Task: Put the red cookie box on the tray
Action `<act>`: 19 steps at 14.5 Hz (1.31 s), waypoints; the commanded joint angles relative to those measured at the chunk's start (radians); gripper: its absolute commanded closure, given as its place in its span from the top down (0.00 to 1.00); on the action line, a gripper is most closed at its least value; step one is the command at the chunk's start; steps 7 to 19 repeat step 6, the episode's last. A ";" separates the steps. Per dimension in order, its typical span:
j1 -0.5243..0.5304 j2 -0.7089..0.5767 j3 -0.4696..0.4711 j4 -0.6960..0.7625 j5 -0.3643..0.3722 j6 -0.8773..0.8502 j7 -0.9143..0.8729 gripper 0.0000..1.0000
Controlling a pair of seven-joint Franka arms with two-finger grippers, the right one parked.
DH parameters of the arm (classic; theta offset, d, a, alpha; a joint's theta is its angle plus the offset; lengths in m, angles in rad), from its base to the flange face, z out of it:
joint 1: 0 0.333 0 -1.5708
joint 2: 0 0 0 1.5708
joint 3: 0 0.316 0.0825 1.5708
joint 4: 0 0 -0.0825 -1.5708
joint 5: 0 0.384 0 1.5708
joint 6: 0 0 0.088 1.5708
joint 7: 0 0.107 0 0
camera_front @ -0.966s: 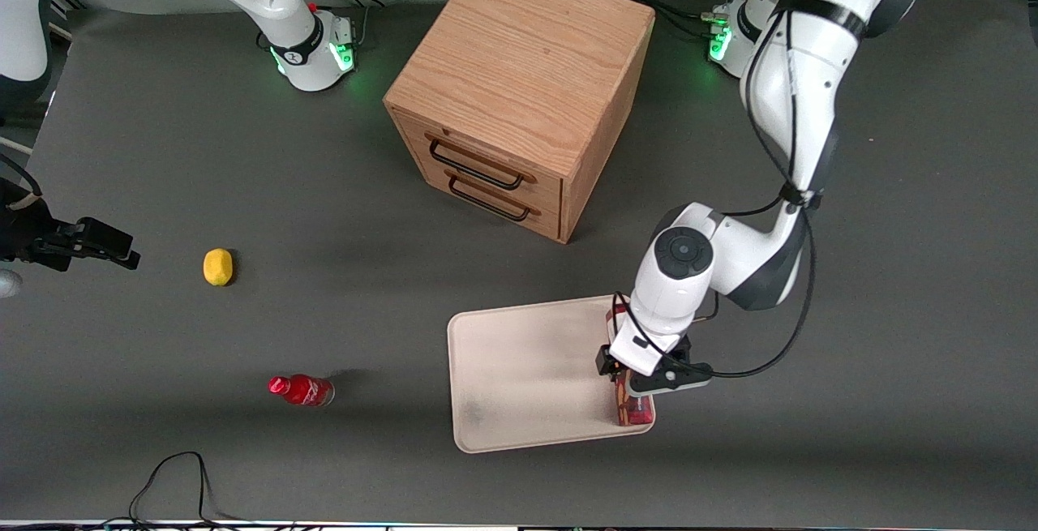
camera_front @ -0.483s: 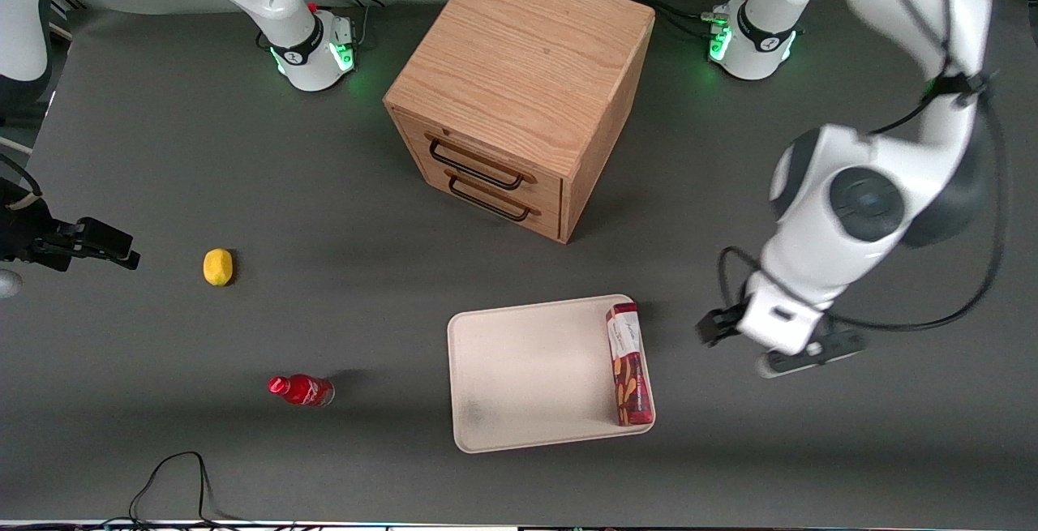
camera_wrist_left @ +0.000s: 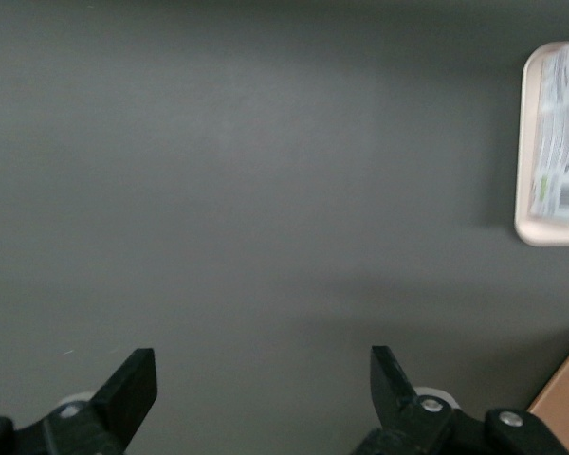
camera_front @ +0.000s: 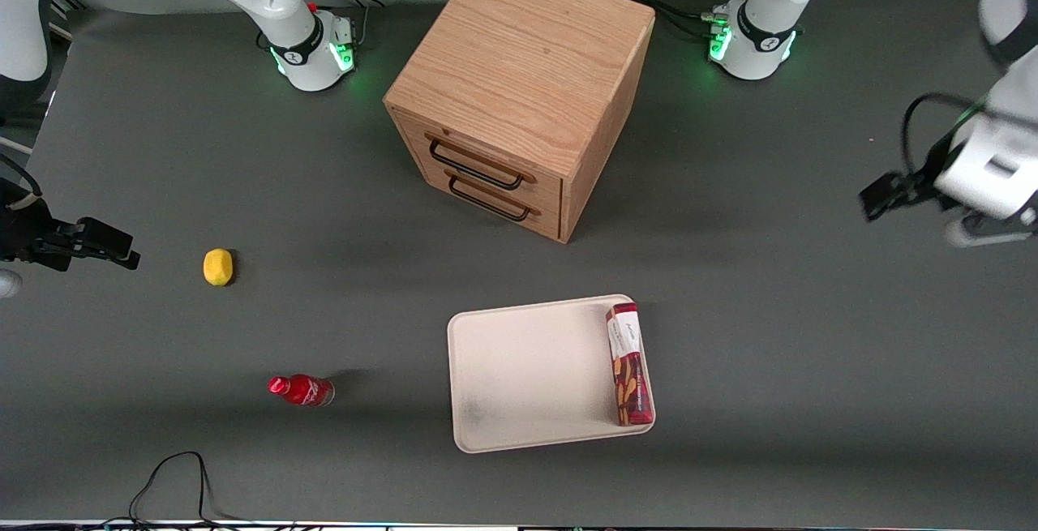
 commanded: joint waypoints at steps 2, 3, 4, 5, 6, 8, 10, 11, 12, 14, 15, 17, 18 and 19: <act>0.063 -0.159 -0.008 -0.117 -0.071 -0.010 0.158 1.00; 0.074 -0.170 -0.008 -0.122 -0.097 -0.019 0.171 1.00; 0.075 -0.173 -0.008 -0.122 -0.099 -0.024 0.194 1.00; 0.075 -0.173 -0.008 -0.122 -0.105 -0.021 0.209 1.00; 0.075 -0.173 -0.008 -0.122 -0.111 -0.022 0.214 1.00; 0.075 -0.173 -0.008 -0.122 -0.111 -0.022 0.214 1.00; 0.075 -0.173 -0.008 -0.122 -0.111 -0.022 0.214 1.00; 0.075 -0.173 -0.008 -0.122 -0.111 -0.022 0.214 1.00; 0.075 -0.173 -0.008 -0.122 -0.111 -0.022 0.214 1.00; 0.075 -0.173 -0.008 -0.122 -0.111 -0.022 0.214 1.00; 0.075 -0.173 -0.008 -0.122 -0.111 -0.022 0.214 1.00; 0.075 -0.173 -0.008 -0.122 -0.111 -0.022 0.214 1.00; 0.075 -0.173 -0.008 -0.122 -0.111 -0.022 0.214 1.00; 0.075 -0.173 -0.008 -0.122 -0.111 -0.022 0.214 1.00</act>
